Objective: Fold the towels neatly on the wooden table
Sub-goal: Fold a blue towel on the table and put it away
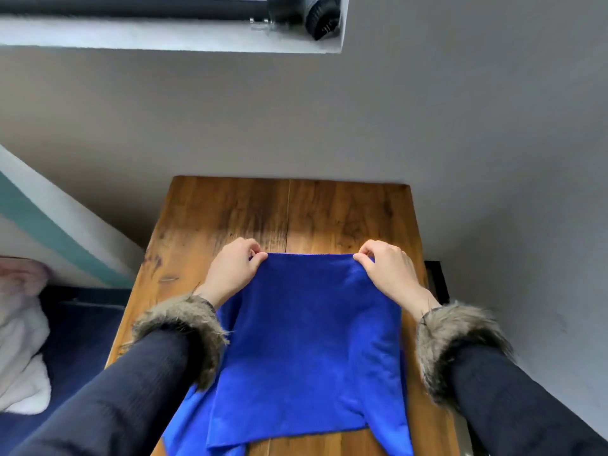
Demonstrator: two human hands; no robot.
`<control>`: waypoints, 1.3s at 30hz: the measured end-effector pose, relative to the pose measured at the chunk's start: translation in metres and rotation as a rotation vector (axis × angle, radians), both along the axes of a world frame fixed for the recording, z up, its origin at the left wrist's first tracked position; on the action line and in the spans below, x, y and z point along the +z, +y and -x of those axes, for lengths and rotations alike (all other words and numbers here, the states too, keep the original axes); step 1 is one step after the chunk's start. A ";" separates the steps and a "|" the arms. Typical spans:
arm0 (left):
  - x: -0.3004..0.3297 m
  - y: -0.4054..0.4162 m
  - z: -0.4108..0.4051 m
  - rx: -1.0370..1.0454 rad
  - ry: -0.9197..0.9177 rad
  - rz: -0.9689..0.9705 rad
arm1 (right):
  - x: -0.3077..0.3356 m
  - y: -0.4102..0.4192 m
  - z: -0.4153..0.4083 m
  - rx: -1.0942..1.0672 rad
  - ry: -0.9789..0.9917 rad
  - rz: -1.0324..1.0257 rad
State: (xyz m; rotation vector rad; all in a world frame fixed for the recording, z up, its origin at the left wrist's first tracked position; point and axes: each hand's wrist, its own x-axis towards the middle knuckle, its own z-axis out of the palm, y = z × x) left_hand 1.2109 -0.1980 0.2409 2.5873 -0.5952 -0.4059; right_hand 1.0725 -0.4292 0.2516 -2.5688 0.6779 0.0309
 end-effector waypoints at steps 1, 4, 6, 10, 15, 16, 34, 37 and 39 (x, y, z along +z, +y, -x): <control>-0.007 -0.007 -0.008 0.016 -0.026 0.005 | -0.009 -0.006 -0.008 -0.019 -0.025 -0.012; -0.026 -0.024 -0.019 0.043 -0.100 0.042 | -0.036 -0.011 -0.023 -0.107 -0.088 -0.007; -0.042 -0.024 -0.016 0.036 -0.062 0.071 | -0.055 0.001 -0.022 -0.094 -0.078 0.003; -0.083 0.017 0.009 0.101 -0.024 0.053 | -0.096 0.055 -0.005 0.076 -0.010 0.052; -0.115 0.101 0.035 0.422 0.040 -0.087 | -0.126 0.132 0.002 0.185 0.264 0.072; -0.118 0.115 0.037 0.452 0.077 -0.100 | -0.127 0.144 0.001 0.196 0.303 0.080; -0.103 0.189 -0.049 0.010 -0.221 -0.061 | -0.122 0.198 -0.028 0.045 0.696 -0.004; -0.122 0.198 -0.025 -0.211 -0.170 -0.077 | -0.120 0.200 -0.032 0.032 0.730 -0.007; -0.128 0.199 -0.013 -0.201 -0.125 -0.013 | -0.121 0.200 -0.033 0.028 0.748 -0.013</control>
